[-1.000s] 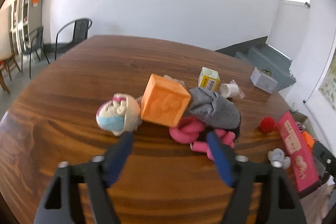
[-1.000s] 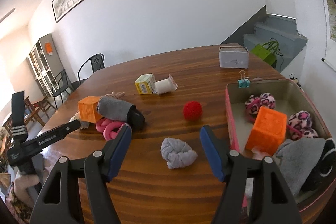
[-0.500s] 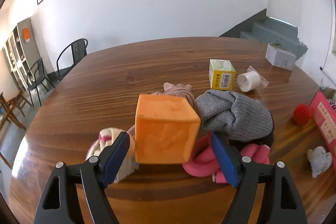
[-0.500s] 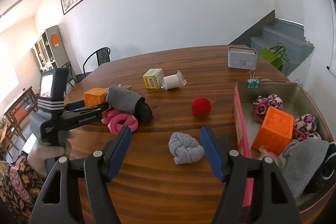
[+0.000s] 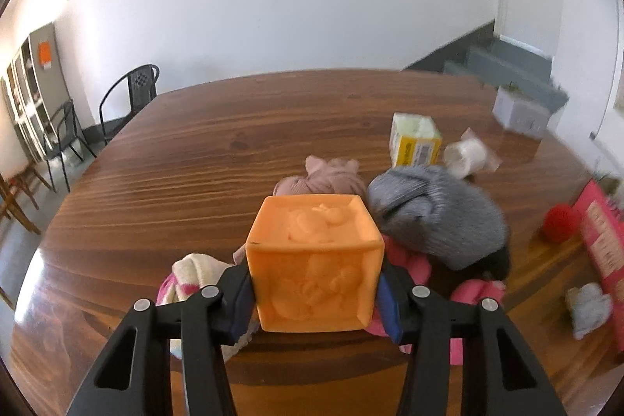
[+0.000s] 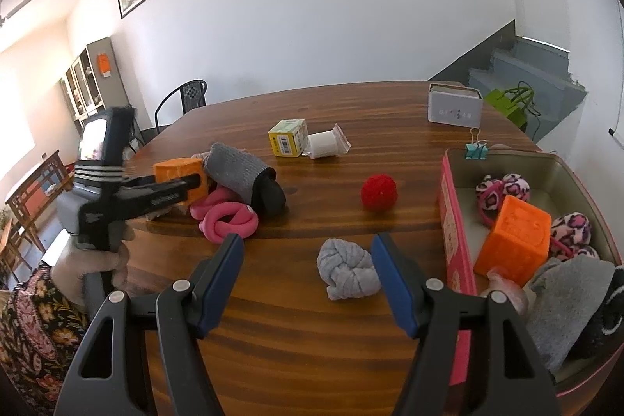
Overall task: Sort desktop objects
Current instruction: 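Grasp the orange animal-relief block with the left tool, then grasp the dark grey sock with the right tool while the left tool holds the orange block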
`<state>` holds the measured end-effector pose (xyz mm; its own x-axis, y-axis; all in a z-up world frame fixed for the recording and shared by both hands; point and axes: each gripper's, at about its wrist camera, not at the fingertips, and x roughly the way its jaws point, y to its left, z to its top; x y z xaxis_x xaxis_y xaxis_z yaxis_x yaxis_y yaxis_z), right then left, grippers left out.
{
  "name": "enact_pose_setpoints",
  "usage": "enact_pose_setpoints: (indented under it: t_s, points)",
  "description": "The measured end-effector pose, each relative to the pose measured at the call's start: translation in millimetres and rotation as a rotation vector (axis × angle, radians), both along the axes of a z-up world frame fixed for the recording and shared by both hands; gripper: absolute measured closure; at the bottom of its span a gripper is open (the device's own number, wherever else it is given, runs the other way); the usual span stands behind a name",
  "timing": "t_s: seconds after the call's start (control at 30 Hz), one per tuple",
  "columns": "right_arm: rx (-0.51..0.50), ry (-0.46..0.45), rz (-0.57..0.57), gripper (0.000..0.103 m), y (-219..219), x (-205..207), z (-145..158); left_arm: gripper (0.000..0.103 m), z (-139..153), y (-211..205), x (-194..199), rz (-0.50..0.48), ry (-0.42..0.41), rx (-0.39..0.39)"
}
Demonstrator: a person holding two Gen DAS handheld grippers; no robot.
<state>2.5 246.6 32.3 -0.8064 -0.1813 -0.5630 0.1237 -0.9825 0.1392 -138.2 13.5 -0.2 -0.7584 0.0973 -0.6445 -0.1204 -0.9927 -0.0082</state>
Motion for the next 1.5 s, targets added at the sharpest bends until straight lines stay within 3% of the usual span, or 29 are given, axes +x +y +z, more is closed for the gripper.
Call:
enact_pose_setpoints:
  t_s: [0.33, 0.6, 0.7, 0.77, 0.93, 1.17, 1.5]
  points:
    - [-0.033, -0.021, 0.008, 0.031, 2, -2, -4, 0.05, 42, -32, 53, 0.051, 0.088, 0.147]
    - [-0.012, -0.038, 0.015, 0.031, -7, -5, -13, 0.049, 36, -64, 73, 0.133, 0.076, 0.213]
    - [-0.049, -0.086, 0.025, 0.031, -10, -14, -14, 0.049, 28, -70, 73, 0.147, 0.057, 0.226]
    - [-0.06, -0.108, 0.044, 0.031, -15, -23, -11, 0.05, 25, -71, 72, 0.144, 0.041, 0.235]
    - [0.042, -0.092, 0.103, 0.031, -48, -49, 0, 0.049, 26, -67, 77, 0.134, 0.044, 0.236]
    - [0.081, -0.207, 0.134, 0.031, -81, -108, -12, 0.049, 25, -65, 79, 0.127, 0.035, 0.239]
    - [0.177, -0.244, 0.204, 0.031, -119, -165, -16, 0.049, 22, -67, 77, 0.137, 0.005, 0.255]
